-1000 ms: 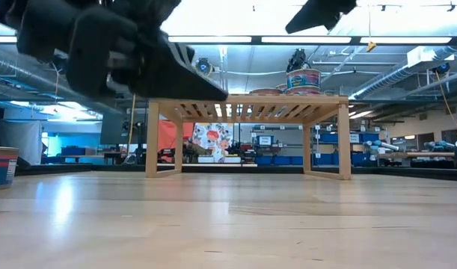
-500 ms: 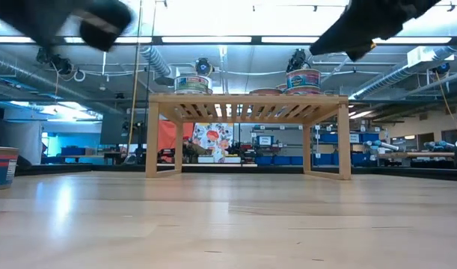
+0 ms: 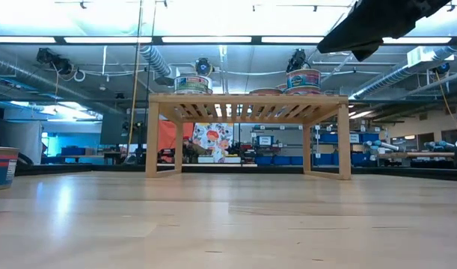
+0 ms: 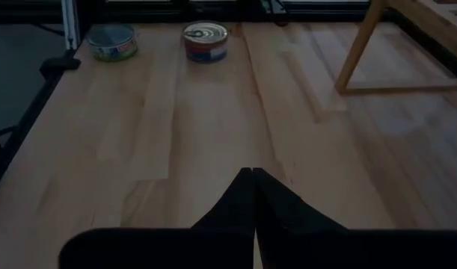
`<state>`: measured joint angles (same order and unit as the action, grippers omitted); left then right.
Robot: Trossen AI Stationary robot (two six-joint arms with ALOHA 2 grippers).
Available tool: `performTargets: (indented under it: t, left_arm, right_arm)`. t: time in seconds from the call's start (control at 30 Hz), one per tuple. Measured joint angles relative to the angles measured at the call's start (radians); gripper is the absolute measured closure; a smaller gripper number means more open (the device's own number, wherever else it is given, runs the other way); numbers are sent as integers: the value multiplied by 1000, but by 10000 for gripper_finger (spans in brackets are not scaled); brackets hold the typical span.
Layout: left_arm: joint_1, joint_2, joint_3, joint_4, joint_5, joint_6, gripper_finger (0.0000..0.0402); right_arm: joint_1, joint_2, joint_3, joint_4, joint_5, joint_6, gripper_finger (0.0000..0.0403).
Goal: Stack canned seafood by type on shelf
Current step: Put the green tuna can on the shelf
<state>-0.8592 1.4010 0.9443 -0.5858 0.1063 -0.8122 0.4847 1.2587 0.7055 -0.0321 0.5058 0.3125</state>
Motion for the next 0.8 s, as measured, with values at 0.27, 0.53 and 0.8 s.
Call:
performTargets:
  t: [0.27,0.53,0.8]
  left_arm:
    - [-69,106,0,21,-1,-108,401]
    - [-60,220,2,99,-60,-112,401]
    - [15,229,0,85,-166,-42,401]
  right_arm:
    - [0,0,0,-1,0,-38,396]
    - [-12,0,0,12,0,-116,395]
    - [-24,0,0,17,0,-157,395]
